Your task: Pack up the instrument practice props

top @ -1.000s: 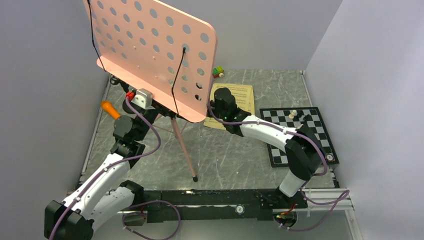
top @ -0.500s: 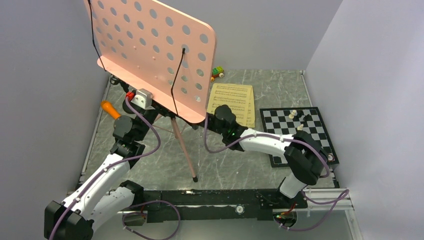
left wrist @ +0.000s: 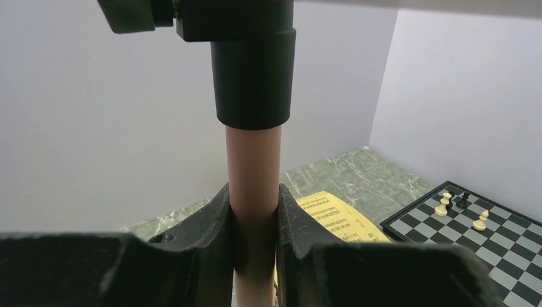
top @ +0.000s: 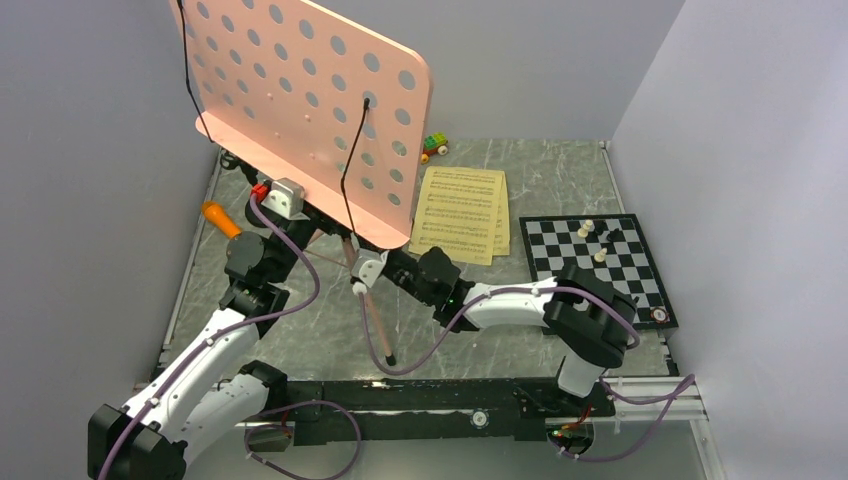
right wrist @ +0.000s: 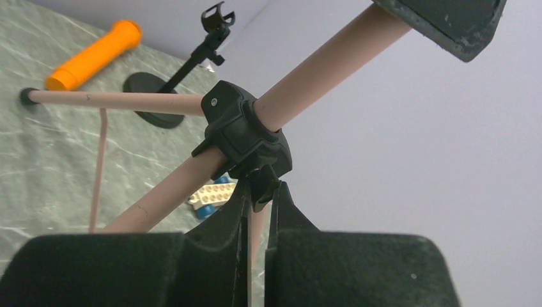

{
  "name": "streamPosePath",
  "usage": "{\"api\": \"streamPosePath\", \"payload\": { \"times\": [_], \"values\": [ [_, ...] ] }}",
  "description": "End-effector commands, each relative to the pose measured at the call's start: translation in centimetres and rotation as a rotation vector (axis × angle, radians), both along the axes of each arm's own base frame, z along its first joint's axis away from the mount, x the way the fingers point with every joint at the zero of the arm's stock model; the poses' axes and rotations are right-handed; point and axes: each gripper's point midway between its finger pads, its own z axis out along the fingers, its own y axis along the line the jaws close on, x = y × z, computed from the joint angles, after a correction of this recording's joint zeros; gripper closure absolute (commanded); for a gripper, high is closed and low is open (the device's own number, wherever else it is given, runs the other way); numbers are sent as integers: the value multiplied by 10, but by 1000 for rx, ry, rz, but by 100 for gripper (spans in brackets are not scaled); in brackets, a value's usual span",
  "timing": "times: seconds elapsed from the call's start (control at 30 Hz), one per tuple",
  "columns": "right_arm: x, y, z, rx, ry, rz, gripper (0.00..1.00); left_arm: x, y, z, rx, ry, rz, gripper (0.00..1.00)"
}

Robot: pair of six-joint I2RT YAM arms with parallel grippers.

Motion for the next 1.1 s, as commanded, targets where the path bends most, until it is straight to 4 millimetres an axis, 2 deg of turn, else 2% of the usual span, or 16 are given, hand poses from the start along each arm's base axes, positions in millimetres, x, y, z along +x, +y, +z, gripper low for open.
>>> {"api": "streamPosePath", "payload": {
  "times": [0.0, 0.07, 0.13, 0.2, 0.33, 0.47, 0.53, 0.6, 0.63, 0.7, 0.77, 0.83, 0.97, 1.07],
  "values": [
    [11, -12, 6, -79, -192, -126, 100, -4, -21, -40, 52, 137, -101, 100],
    [11, -20, 17, -10, -181, -168, 97, -3, -20, -41, 54, 139, -91, 100],
    [15, -26, 25, 43, -107, -197, 71, -1, -18, -42, 56, 143, -76, 100],
    [14, -30, 24, 79, -1, -197, 53, 1, -15, -43, 55, 145, -56, 100],
    [8, -49, 31, 195, 155, -209, 36, 3, -12, -42, 54, 144, -38, 100],
    [-7, -61, 29, 338, 408, -173, 30, 3, -13, -40, 56, 139, -41, 100],
    [-4, -64, 10, 377, 637, -213, 28, 3, -13, -40, 53, 138, -41, 100],
    [1, -65, 2, 453, 897, -203, 27, 3, -13, -40, 49, 136, -38, 100],
    [-1, -60, -1, 484, 1047, -142, 27, 3, -12, -40, 49, 133, -38, 100],
    [-4, -56, 1, 579, 1283, -46, 27, 2, -12, -40, 52, 129, -37, 100],
    [-15, -47, 8, 617, 1479, 53, 26, 3, -11, -41, 63, 124, -29, 100],
    [-18, -39, 7, 654, 1680, 83, 24, 3, -9, -40, 69, 117, -17, 100],
    [-24, -28, 11, 739, 1961, 225, 21, 2, -7, -39, 63, 96, -11, 100],
    [-28, -20, 17, 783, 2092, 301, 20, 2, -8, -39, 67, 98, -11, 100]
  ]
}}
